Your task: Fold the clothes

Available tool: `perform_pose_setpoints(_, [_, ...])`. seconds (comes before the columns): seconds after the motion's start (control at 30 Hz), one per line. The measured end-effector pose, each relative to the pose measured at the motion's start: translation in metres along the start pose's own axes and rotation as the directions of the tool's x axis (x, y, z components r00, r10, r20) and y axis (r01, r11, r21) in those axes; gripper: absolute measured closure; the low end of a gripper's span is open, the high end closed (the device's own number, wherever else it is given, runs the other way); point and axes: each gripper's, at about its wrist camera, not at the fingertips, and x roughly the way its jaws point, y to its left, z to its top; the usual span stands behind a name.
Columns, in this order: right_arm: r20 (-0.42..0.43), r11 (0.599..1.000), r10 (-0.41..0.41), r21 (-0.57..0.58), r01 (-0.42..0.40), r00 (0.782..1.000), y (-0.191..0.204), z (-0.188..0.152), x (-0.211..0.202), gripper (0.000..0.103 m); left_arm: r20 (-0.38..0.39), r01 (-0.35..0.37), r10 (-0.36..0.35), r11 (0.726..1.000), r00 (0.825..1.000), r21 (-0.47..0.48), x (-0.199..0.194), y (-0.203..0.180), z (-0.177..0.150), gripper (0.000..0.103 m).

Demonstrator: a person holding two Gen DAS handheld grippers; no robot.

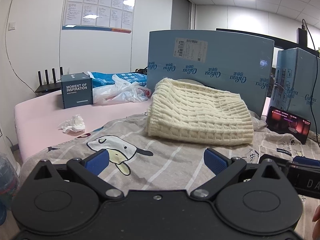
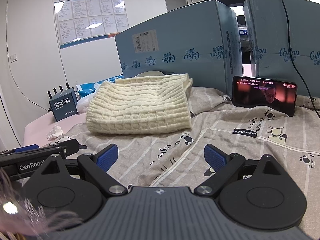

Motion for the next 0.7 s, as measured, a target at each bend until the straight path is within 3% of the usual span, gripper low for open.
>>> perform_pose_setpoints(0.7, [-0.009, 1.000, -0.011, 0.007, 0.011, 1.000, -0.0018, -0.0013, 0.0021, 0.010, 0.018, -0.009, 0.008, 0.999, 1.000, 0.033, 0.0000, -0.0038, -0.0003, 0.000])
